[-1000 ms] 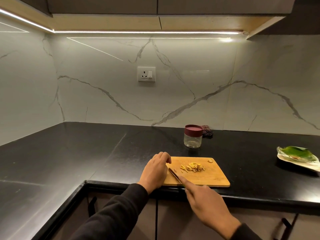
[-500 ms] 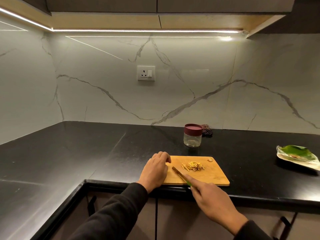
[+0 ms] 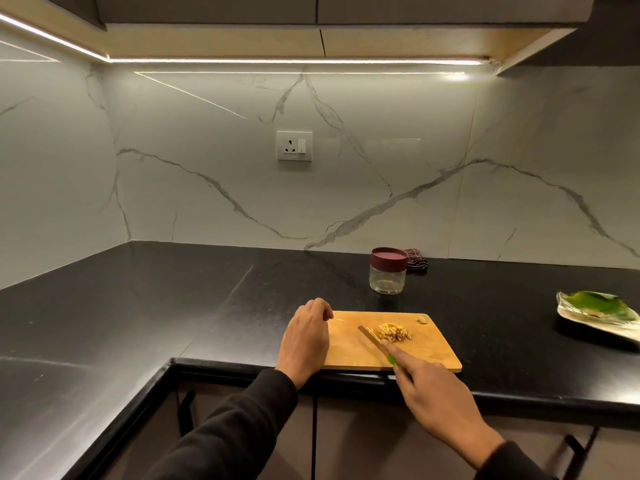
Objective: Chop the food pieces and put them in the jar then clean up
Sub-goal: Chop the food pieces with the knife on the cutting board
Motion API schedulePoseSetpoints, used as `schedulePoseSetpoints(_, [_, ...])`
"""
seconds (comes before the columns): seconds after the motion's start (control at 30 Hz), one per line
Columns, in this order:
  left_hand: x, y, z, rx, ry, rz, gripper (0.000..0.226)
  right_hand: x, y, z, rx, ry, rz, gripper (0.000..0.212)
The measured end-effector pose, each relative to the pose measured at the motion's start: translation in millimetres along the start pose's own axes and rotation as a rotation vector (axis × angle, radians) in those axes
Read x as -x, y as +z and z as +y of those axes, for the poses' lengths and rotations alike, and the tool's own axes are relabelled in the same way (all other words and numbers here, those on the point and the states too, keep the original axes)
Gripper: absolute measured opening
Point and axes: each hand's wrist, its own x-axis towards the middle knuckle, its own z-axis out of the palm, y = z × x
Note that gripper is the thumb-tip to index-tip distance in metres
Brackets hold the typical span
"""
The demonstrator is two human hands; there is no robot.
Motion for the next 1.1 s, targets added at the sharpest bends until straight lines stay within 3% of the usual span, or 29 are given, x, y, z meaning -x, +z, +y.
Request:
schedulePoseSetpoints(0.13, [0, -1, 2, -0.009, 0.001, -0.008, 0.019, 0, -1, -2, 0.010, -0.014, -0.026, 0.048])
schedulePoseSetpoints(0.4, [1, -3, 4, -0.017, 0.006, -0.032, 0.019, -3, -16, 3, -0.002, 0.046, 0.079, 0.049])
schedulePoseSetpoints(0.63, [2, -2, 6, -0.018, 0.000, -0.040, 0.017, -3, -24, 25, 0.112, 0.213, 0.136, 0.055])
schedulePoseSetpoints(1.1, [2, -4, 7, -0.029, -0.001, -0.057, 0.017, -5, -14, 24, 0.176, 0.135, 0.125, 0.057])
